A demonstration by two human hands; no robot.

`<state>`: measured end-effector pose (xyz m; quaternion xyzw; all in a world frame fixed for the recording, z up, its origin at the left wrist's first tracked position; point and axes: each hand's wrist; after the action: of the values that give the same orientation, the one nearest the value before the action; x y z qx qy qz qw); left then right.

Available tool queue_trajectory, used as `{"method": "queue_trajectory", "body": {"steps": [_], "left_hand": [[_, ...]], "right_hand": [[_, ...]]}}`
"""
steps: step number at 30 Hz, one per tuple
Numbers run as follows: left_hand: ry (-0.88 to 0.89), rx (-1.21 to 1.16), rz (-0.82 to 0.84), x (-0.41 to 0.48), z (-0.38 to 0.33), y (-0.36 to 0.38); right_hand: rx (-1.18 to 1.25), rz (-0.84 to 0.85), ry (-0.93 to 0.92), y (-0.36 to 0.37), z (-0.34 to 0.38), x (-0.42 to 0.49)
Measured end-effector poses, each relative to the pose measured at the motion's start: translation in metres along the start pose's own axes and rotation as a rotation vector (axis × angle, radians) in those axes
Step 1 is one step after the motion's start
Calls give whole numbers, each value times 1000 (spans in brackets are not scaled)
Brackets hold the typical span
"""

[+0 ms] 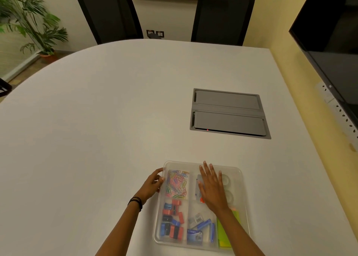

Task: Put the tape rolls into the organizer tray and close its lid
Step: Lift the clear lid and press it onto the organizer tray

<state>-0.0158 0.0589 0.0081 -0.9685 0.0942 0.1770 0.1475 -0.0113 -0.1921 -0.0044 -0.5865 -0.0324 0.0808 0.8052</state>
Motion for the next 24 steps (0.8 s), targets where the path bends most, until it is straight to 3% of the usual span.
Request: {"method": "queue_trajectory", "body": {"steps": [8,13,17,21,24], "left_hand": [[5,160,14,3,-3,-3],[404,730,-264,18,-12,18],[628,860,-67,25,-27,63],[585,939,-45,32,-13,90],[535,961,-43,32,-9,94]], "right_hand": [[7,20,30,2,0,2],[-21,20,30,0,1,1],[-49,25,37,-1,2,1],[-36,69,25,0,2,2],[116,82,-78,0,-13,4]]}}
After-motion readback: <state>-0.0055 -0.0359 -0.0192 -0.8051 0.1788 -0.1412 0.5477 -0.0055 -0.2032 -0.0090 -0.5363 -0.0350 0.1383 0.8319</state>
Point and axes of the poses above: each hand's wrist, its own x-axis towards the middle knuckle, its own y-axis out of the palm, z = x × y, and after that the axes turned 4 degrees about y, right-handed
